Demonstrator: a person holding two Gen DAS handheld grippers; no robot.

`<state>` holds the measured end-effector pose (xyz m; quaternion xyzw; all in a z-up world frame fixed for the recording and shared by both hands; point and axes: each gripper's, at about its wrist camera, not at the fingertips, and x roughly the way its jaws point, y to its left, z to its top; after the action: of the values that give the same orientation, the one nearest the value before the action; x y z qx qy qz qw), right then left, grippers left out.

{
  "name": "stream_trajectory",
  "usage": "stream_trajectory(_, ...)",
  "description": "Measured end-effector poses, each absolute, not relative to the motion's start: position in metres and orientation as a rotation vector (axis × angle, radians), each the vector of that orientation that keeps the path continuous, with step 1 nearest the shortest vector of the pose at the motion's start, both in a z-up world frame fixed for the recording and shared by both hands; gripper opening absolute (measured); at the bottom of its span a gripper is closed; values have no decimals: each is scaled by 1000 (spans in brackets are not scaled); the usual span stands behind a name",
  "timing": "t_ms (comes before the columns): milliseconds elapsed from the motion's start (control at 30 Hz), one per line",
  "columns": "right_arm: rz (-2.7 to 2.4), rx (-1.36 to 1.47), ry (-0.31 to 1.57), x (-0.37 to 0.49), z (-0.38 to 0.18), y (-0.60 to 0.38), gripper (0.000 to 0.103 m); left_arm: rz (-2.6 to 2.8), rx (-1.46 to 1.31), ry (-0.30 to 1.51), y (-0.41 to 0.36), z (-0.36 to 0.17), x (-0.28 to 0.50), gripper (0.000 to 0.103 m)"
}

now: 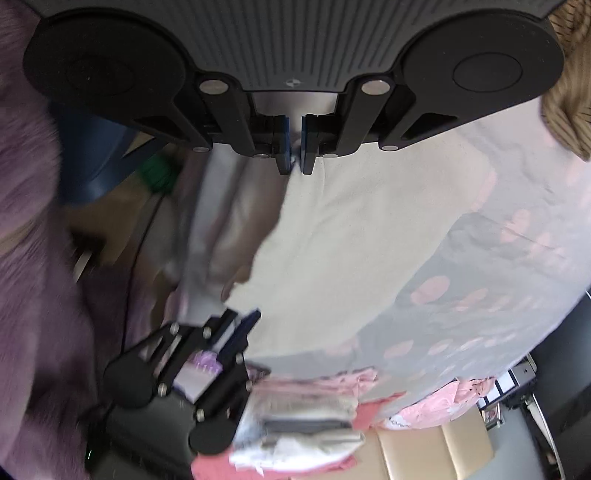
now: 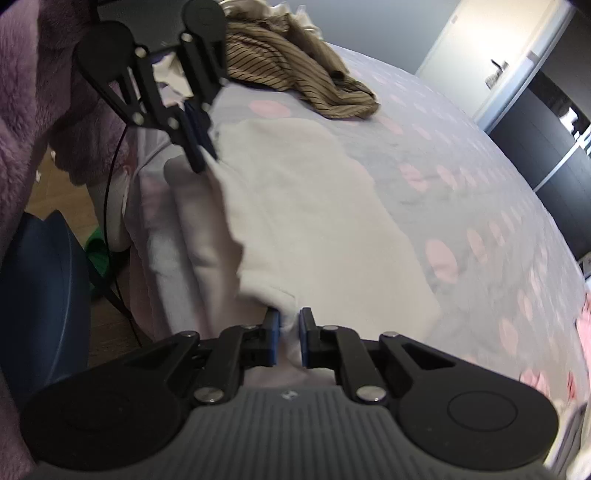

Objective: Fold clothes
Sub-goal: 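Release the folded sweatshirt and pull both tools back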

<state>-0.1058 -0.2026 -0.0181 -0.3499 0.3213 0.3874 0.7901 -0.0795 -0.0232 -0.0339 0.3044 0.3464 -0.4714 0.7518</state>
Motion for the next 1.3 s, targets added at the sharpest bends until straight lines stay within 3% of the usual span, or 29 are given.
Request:
stream_trajectory(300, 920, -839, 775, -116, -50, -179, 13, -1022, 729, 871, -34, -60, -74, 3)
stream_trajectory(400, 929, -792, 802, -113, -45, -182, 23, -1029, 708, 888, -31, -57, -73, 7)
stream_trajectory(467, 938, -758, 817, -115, -38, -186, 36, -1050, 666, 901, -26, -51, -71, 21)
stream_trajectory(500, 948, -736, 816, -116, -34, -188, 38, -1061, 638, 902, -24, -47, -71, 23)
stream_trajectory(667, 915, -529, 739, -116, -8, -205, 43, -1037, 451, 836, -7, -24, -62, 25)
stream_trajectory(733, 834, -421, 687, -108, 0, -212, 54, -987, 368, 804, -3, -16, -52, 25)
stream_trajectory(867, 736, -252, 725, -86, 1, -214, 54, -840, 267, 771, -4, -9, -32, 26)
stream_trajectory(1100, 486, -132, 726, -57, -5, -207, 45, -635, 163, 747, -19, -16, -10, 26)
stream_trajectory(1167, 406, -79, 707, -48, -5, -206, 35, -572, 101, 725, -15, -17, -3, 26)
stream_trajectory(1200, 363, -43, 694, -46, -5, -207, 21, -540, 69, 714, -14, -18, 0, 26)
stream_trajectory(1233, 325, -8, 680, -44, -5, -206, 15, -508, 40, 703, -12, -20, 3, 25)
stream_trajectory(1300, 258, 38, 645, -40, -8, -200, 12, -466, -2, 679, -12, -23, 9, 18)
